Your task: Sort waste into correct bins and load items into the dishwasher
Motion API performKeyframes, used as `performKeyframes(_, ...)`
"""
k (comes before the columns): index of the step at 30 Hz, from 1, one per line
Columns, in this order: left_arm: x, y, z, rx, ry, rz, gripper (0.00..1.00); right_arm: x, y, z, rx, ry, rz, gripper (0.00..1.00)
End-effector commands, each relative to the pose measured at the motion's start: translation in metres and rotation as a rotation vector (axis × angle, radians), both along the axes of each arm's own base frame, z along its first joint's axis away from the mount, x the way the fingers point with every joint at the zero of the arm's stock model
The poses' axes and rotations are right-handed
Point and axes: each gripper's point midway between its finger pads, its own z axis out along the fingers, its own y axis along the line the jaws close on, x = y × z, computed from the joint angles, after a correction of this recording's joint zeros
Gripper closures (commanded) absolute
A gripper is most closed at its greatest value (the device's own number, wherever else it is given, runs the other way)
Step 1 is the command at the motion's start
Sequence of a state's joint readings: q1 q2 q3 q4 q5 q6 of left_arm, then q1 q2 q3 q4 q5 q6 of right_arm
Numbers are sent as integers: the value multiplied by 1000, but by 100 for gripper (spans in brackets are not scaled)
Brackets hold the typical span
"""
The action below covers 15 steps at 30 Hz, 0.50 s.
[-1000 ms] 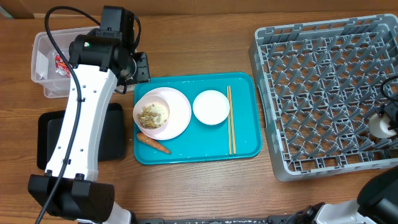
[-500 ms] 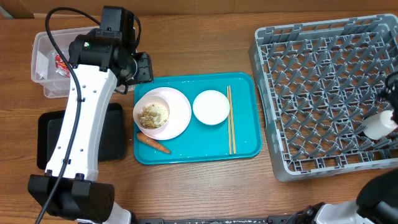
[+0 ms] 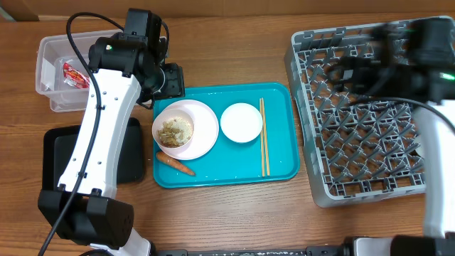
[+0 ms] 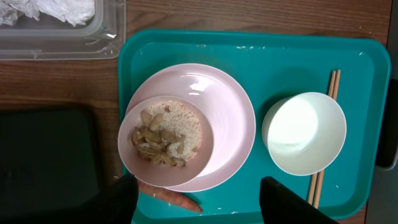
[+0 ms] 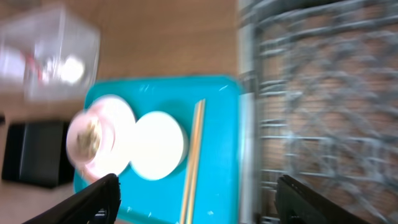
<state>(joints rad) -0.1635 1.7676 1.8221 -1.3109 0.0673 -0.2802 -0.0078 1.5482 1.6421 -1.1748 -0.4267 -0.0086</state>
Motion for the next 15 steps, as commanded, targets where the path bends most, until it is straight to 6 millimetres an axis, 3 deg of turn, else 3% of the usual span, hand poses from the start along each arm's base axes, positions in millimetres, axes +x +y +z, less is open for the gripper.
performKeyframes(1,-1,-2,-3,2,9,-15,35,4,39,-31,-70,65,88,21)
performKeyframes(6,0,-2,-3,2,8,-15,35,5,89,-84,-148,182,161,22)
performKeyframes(11,0,-1,-3,5,7,-14,35,5,108,-141,-238,312,121,26)
performKeyframes(15,0,-1,-3,6,7,-17,35,3,118,-174,-251,395,104,32)
